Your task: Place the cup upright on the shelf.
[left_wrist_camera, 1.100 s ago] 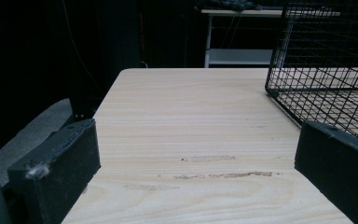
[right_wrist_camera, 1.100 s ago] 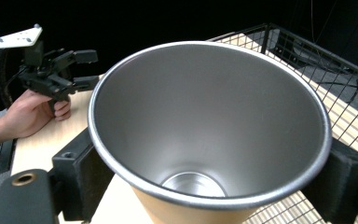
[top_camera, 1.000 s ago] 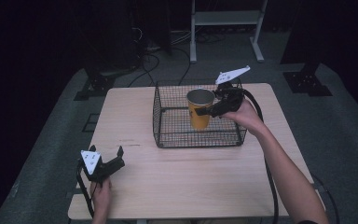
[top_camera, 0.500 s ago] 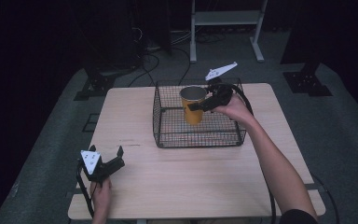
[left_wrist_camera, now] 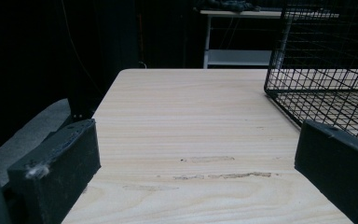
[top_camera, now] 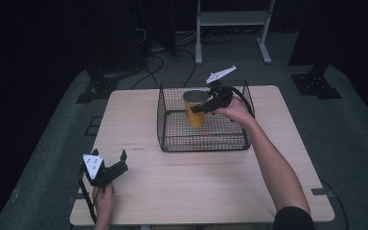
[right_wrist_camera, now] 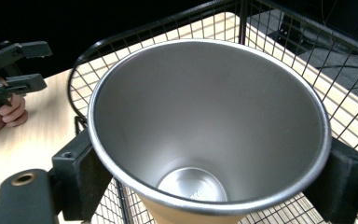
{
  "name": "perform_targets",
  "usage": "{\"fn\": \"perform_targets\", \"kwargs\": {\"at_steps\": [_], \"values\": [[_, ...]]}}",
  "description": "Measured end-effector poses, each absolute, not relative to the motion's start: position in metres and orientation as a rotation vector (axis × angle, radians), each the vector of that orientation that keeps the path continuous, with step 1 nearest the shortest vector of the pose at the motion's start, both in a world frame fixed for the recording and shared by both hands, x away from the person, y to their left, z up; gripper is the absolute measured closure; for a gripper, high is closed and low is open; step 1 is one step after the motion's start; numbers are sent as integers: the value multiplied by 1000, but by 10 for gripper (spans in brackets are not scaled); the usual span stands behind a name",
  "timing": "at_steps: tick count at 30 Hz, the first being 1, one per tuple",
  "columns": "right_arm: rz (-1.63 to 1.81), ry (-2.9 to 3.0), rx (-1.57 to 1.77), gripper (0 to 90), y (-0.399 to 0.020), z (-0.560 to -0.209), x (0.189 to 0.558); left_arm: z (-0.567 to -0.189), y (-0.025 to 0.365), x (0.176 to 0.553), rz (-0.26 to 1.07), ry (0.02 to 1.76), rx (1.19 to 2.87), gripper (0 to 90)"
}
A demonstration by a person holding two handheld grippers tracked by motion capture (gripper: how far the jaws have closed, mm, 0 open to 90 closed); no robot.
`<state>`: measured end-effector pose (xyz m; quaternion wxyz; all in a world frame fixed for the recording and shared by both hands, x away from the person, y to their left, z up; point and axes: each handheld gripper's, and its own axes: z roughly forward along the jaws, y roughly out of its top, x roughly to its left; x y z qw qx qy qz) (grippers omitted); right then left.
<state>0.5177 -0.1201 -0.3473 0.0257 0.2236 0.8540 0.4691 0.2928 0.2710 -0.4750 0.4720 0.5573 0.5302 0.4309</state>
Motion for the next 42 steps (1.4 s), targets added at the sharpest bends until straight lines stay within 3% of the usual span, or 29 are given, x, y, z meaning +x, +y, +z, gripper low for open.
{"fn": "perform_targets", "kwargs": {"at_steps": [18,42], "values": [[1417,2675,768,134,-115,-386,538,-475,271,293,1054,1297,1363,0],[1318,2680,780,121,-107,-404,544,-475,271,293,1052,1295,1363,0]]}}
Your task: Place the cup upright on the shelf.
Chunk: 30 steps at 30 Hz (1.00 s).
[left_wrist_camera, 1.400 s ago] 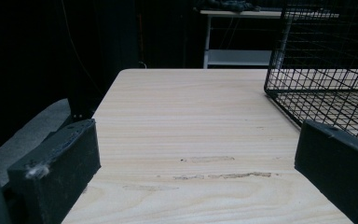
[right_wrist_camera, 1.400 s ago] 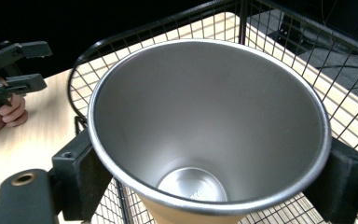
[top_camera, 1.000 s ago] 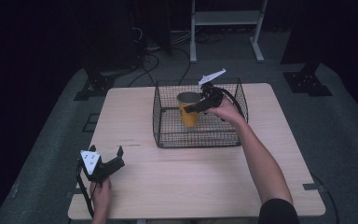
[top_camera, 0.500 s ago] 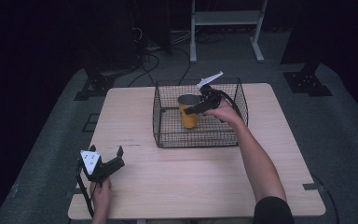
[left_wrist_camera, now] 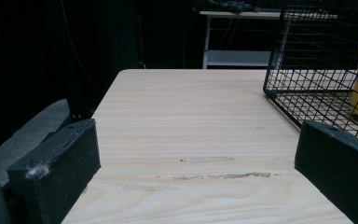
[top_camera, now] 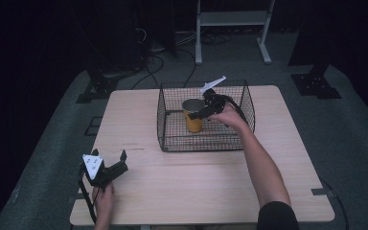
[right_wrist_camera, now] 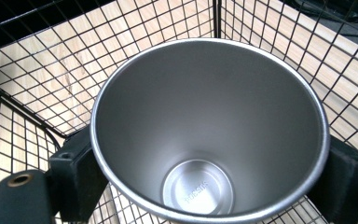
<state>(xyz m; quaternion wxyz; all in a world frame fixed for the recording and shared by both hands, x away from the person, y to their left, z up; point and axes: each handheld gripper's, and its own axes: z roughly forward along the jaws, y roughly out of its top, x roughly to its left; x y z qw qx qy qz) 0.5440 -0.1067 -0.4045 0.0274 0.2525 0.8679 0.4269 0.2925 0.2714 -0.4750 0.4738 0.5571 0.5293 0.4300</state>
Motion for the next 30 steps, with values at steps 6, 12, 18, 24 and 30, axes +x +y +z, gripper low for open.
{"fn": "perform_targets", "kwargs": {"at_steps": [6,12,18,24,30], "values": [[1310,2673,763,119,-106,-405,542,-475,271,292,1052,1293,1363,0],[1306,2666,752,112,-106,-405,540,-475,271,293,1052,1293,1364,0],[1294,2663,737,93,-105,-403,538,-475,271,293,1053,1292,1365,0],[1315,2642,735,50,-103,-401,537,-475,271,293,1053,1292,1365,0],[1360,2597,743,29,-105,-394,535,-475,271,293,1052,1290,1368,0]]}}
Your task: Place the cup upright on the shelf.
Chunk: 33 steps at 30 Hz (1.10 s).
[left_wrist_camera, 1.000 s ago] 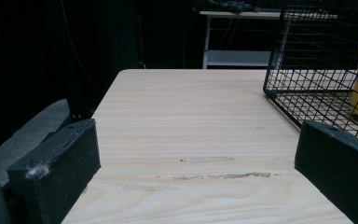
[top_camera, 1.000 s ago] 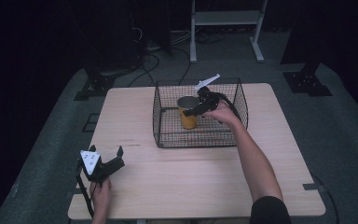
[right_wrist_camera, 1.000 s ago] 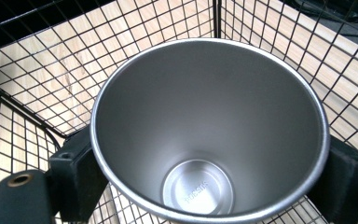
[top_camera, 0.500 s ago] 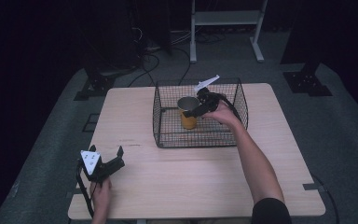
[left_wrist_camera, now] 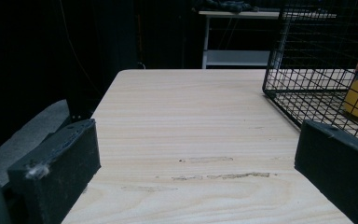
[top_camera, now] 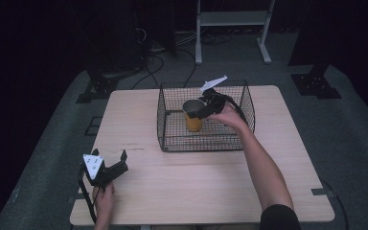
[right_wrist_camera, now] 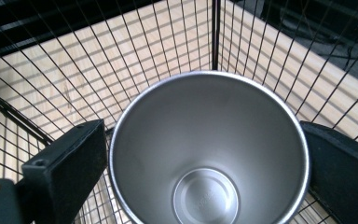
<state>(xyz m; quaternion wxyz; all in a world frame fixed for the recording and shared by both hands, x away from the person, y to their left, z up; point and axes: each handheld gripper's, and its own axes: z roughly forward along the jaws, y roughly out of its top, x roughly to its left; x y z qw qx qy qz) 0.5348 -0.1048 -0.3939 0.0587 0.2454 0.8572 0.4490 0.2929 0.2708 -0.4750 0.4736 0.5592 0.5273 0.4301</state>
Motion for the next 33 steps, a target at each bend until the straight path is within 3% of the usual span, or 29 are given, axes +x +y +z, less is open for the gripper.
{"fn": "perform_targets", "kwargs": {"at_steps": [19,33], "values": [[1463,2517,736,28,-119,-363,520,-475,271,293,1051,1288,1368,0],[1504,2494,737,45,-139,-353,487,-475,271,292,1056,1292,1366,0]]}}
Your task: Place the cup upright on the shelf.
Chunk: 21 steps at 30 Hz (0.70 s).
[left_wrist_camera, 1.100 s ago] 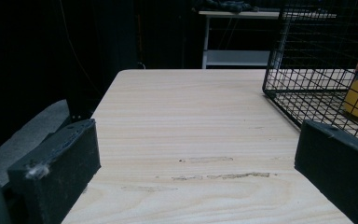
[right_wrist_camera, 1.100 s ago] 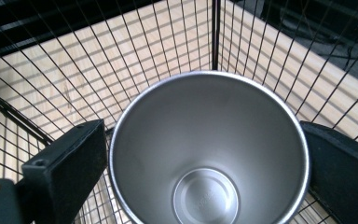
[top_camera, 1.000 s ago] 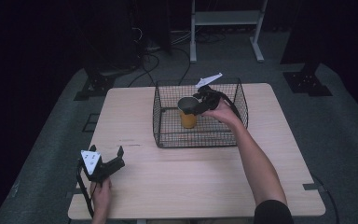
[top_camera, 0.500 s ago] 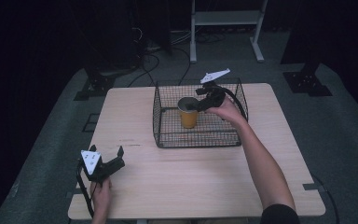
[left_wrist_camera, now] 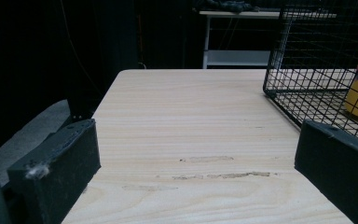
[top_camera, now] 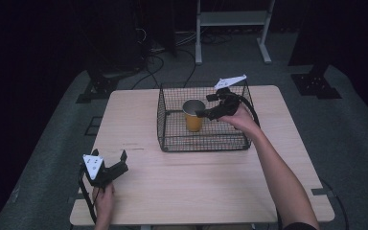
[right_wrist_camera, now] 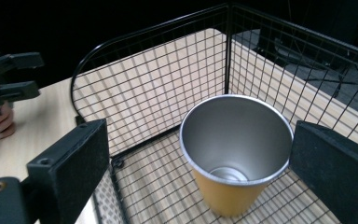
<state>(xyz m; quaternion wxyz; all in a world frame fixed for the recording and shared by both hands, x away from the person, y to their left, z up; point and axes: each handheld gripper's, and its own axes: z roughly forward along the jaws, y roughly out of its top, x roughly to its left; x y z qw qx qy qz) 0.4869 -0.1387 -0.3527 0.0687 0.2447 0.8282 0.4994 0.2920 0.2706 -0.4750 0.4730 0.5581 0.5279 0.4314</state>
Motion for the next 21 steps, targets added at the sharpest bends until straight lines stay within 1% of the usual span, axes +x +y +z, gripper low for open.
{"fn": "perform_targets", "kwargs": {"at_steps": [21], "values": [[1531,2498,714,58,-165,-347,447,-475,269,292,1064,1286,1379,0]]}}
